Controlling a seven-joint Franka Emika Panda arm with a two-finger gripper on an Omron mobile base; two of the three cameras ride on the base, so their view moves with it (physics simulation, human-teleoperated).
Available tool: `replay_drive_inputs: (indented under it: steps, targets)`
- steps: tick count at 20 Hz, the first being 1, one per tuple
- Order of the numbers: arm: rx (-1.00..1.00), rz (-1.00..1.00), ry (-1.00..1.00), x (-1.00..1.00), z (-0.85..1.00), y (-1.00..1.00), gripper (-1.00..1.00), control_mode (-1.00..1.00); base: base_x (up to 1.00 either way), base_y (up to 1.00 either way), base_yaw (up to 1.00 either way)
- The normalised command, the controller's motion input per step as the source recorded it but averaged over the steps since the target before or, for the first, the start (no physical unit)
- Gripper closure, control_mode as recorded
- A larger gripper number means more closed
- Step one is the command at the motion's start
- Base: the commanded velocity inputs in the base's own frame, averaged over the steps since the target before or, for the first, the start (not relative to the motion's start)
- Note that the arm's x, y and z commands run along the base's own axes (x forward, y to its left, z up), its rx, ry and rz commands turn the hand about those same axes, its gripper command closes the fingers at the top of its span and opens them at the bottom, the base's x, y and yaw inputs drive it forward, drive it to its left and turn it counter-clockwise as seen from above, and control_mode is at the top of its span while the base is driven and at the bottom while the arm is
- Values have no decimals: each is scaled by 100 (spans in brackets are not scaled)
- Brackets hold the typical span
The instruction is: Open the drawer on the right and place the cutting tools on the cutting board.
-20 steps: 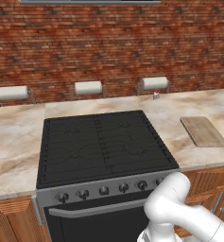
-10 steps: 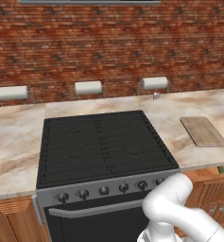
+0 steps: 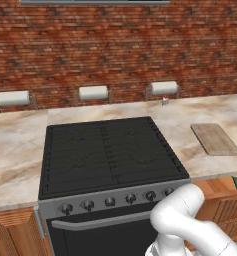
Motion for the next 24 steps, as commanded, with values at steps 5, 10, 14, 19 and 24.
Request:
replay_drive_inputs:
  steps: [5, 10, 14, 19, 24]
  targets:
    - [0, 0, 0, -92, 0, -43, 100, -100, 0, 0, 0]
    - [-3, 0, -1, -46, 2, -5, 100, -100, 0, 0, 0]
    - [-7, 0, -2, -1, 29, 31, -100, -100, 0, 0, 0]
    - [-10, 5, -1, 22, 57, 29, -100, -100, 0, 0, 0]
    - [-16, 9, -5, 27, 68, 35, -100, -100, 0, 0, 0]
